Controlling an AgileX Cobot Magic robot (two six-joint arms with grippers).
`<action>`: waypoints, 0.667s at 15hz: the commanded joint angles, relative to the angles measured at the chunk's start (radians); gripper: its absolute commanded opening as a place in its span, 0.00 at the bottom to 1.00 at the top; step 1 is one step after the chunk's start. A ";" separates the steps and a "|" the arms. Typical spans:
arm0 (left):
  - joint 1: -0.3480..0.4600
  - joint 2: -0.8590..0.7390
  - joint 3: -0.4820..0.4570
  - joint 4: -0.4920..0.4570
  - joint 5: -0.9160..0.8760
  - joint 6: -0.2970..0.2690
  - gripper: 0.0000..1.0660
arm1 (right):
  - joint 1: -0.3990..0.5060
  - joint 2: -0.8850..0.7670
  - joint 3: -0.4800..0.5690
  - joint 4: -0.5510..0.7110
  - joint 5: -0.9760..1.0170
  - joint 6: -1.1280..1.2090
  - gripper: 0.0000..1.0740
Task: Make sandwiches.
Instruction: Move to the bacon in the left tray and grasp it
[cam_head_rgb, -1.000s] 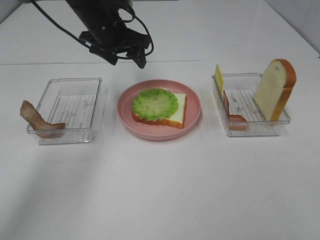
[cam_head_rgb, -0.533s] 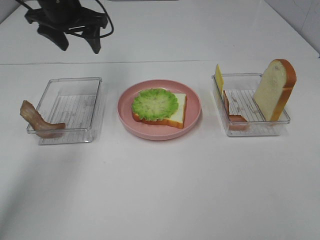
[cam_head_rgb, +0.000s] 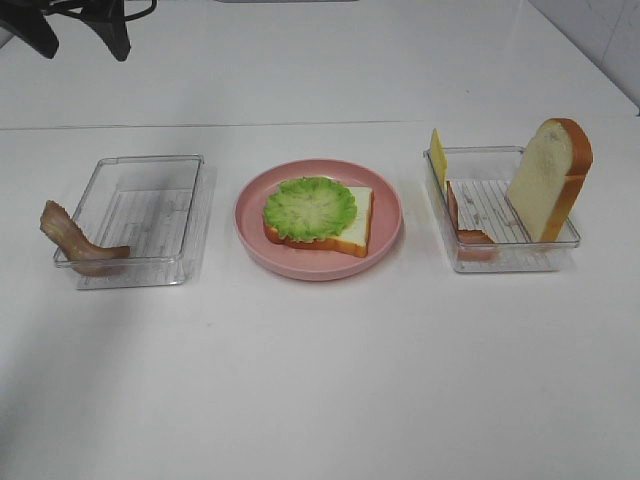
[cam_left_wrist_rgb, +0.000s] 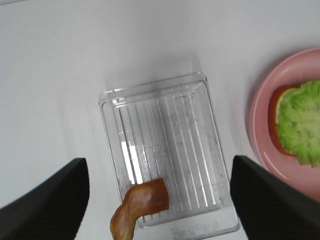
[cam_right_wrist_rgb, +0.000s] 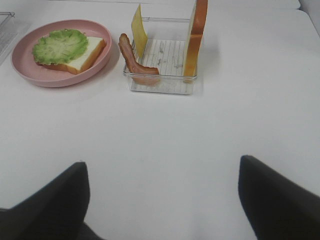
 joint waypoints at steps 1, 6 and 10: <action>0.008 -0.038 0.074 -0.010 0.059 0.001 0.69 | -0.006 -0.015 0.002 0.004 -0.009 -0.005 0.73; 0.008 -0.088 0.299 -0.010 -0.025 0.001 0.69 | -0.006 -0.015 0.002 0.004 -0.009 -0.005 0.73; 0.021 -0.131 0.499 -0.004 -0.132 -0.012 0.69 | -0.006 -0.015 0.002 0.004 -0.009 -0.005 0.73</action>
